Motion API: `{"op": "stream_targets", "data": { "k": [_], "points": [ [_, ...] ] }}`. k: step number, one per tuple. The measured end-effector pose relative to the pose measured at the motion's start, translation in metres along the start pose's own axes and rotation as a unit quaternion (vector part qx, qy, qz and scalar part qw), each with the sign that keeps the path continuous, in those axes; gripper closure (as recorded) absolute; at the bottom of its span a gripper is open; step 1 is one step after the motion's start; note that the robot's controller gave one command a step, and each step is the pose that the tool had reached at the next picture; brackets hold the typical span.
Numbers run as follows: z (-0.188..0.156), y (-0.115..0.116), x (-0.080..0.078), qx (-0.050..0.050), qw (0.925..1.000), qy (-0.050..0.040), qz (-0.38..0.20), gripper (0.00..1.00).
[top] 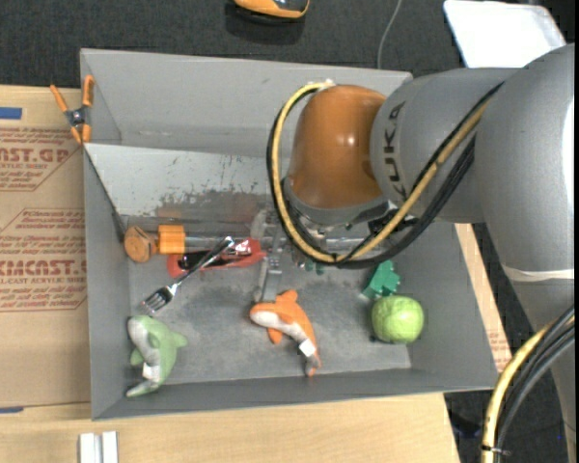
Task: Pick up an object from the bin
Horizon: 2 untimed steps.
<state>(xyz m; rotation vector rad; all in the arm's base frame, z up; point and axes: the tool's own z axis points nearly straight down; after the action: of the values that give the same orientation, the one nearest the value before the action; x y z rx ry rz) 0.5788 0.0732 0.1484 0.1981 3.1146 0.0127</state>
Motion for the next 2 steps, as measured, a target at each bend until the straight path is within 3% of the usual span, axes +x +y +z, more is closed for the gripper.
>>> {"op": "stream_targets", "data": {
  "k": [1, 2],
  "points": [
    [0.031, -0.008, 0.008, 0.002, 0.9865, 0.0007, -0.164, 0.00],
    [-0.001, 0.014, 0.012, 0.000, 0.9930, 0.0020, -0.118, 0.00]
  ]
}}
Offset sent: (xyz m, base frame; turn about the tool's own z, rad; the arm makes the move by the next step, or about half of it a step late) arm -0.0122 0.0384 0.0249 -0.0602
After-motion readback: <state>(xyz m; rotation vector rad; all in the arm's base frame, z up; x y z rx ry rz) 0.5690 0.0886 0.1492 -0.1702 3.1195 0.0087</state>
